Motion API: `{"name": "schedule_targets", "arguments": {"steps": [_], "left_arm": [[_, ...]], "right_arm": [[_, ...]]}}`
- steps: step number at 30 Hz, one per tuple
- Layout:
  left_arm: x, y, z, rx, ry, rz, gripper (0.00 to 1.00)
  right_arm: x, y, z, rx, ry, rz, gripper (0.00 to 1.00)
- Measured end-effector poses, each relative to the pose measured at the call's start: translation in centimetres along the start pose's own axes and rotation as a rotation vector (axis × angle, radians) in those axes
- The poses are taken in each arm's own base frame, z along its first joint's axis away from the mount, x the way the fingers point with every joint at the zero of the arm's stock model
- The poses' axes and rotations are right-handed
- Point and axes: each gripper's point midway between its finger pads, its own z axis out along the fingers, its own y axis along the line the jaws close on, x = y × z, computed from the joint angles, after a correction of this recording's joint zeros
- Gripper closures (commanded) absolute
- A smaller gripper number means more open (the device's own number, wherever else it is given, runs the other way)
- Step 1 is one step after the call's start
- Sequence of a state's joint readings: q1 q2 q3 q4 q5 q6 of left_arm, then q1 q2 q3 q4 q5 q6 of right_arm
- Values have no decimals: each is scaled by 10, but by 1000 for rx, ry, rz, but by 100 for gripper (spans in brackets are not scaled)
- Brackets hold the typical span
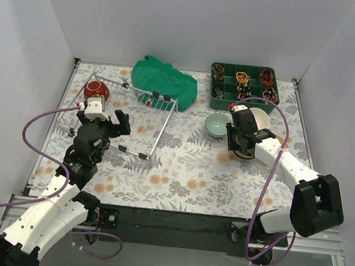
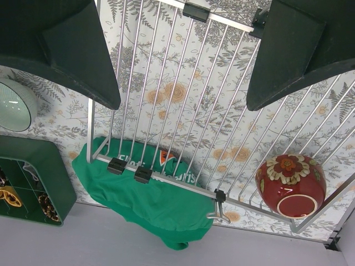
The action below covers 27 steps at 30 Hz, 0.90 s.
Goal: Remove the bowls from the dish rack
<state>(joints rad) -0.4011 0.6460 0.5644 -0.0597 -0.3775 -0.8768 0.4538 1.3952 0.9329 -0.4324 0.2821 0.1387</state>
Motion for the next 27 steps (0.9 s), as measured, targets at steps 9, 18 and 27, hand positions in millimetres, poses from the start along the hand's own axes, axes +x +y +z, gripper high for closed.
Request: {"name": "schedule_targets", "arguments": {"steps": [9,18,27], "left_arm": [[0,0,0,0,0,2,2],[1,0,0,0,3,3,2],[17,2,9,-18,56,33,2]], "right_arm": [[-11,10,-14,-69,-62,40,61],[3,13,-13,-93,-54,57,63],[-1,15,-21,-119,-86,61,56]]}}
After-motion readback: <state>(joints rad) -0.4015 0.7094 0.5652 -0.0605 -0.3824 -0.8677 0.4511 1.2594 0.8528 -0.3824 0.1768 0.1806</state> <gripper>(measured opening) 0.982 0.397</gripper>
